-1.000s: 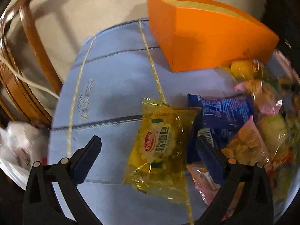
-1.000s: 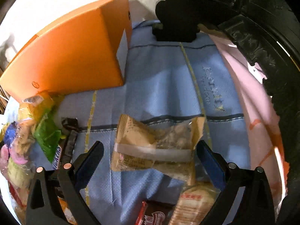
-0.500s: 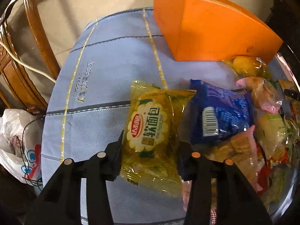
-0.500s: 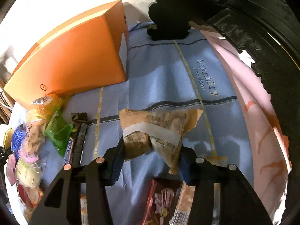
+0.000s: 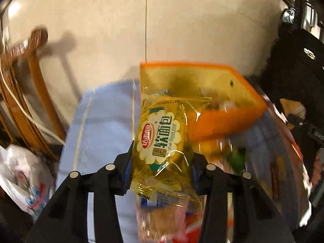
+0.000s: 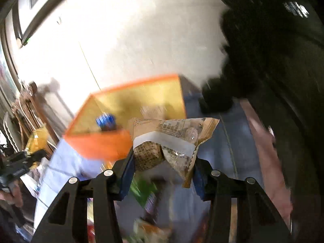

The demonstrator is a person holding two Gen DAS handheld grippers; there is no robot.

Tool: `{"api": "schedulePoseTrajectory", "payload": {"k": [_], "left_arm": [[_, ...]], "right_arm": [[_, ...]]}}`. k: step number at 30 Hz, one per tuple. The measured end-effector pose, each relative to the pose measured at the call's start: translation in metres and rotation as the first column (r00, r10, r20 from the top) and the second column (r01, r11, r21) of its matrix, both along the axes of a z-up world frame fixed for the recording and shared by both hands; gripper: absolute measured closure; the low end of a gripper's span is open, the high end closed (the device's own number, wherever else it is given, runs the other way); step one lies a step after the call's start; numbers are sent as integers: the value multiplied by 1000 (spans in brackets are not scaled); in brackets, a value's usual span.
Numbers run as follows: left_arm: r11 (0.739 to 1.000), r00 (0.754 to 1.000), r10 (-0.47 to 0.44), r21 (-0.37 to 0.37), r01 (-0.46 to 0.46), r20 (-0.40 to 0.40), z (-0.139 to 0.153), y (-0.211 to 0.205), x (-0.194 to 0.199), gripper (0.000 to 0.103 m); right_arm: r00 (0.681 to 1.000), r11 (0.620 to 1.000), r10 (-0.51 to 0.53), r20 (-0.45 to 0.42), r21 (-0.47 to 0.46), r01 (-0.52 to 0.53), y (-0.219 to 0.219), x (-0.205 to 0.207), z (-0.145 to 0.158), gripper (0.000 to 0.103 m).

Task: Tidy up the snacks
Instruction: 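Release the yellow bag and tan pastry bag into the orange box, then grasp a blue biscuit pack with the left tool while the right tool grasps the Snickers bar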

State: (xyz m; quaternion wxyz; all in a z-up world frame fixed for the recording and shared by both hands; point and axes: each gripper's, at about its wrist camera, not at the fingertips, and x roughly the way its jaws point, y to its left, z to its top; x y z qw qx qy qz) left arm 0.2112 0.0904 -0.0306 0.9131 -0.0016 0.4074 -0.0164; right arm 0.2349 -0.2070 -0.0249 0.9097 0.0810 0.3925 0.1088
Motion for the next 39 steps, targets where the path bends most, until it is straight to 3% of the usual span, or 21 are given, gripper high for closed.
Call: {"api": "schedulePoseTrajectory", "payload": {"k": [4,7,13,15,16,17,20,22,27,30,33,37,39], "left_arm": [[999,999,38,-32,-37,8,24,-19,50,60],[999,999,35,-3,-35,28,33,-27,80,60],[999,999,43,1,-43,-1,35,-31,105,60],[999,999,44,-15,-44,-7,32,-32,105,58],[998,999,50,-40,-50,-5,31,-29,104,40],[996,998,63,-56,-64,-12,30,-28,105,6],[996,997,71,-63,-69,36,31,-28,104,4],[998,997,62,-18,-61,56,34,-30,100,4],[999,999,37,0,-37,39,30,-23,74,4],[1000,1000,10,27,-10,30,14,-19,36,4],[997,1000,-3,76,3,-3,-22,-18,2,4],[994,987,-22,98,38,-158,-87,-24,-16,4],[990,980,-40,123,65,-193,-112,-29,-19,4]], "right_arm": [[1000,1000,16,10,4,-16,11,41,22,53],[999,999,39,-5,-29,-39,22,70,30,53],[1000,997,21,-15,-68,-22,29,99,32,53],[1000,999,18,-4,-37,-18,28,101,29,42],[1000,999,24,8,-24,-24,29,103,28,30],[999,999,28,26,-24,-28,31,102,28,3],[998,997,6,62,-80,-1,34,99,31,4],[999,998,12,53,-65,-9,33,97,33,4],[1000,1000,3,26,-31,-2,24,73,33,4],[1000,998,12,-27,-61,-14,23,35,11,4],[997,991,3,-81,-133,-14,27,7,-23,4],[972,986,-30,-235,-164,-9,32,-9,-95,4],[961,978,-45,-274,-206,-13,37,-8,-122,4]]}}
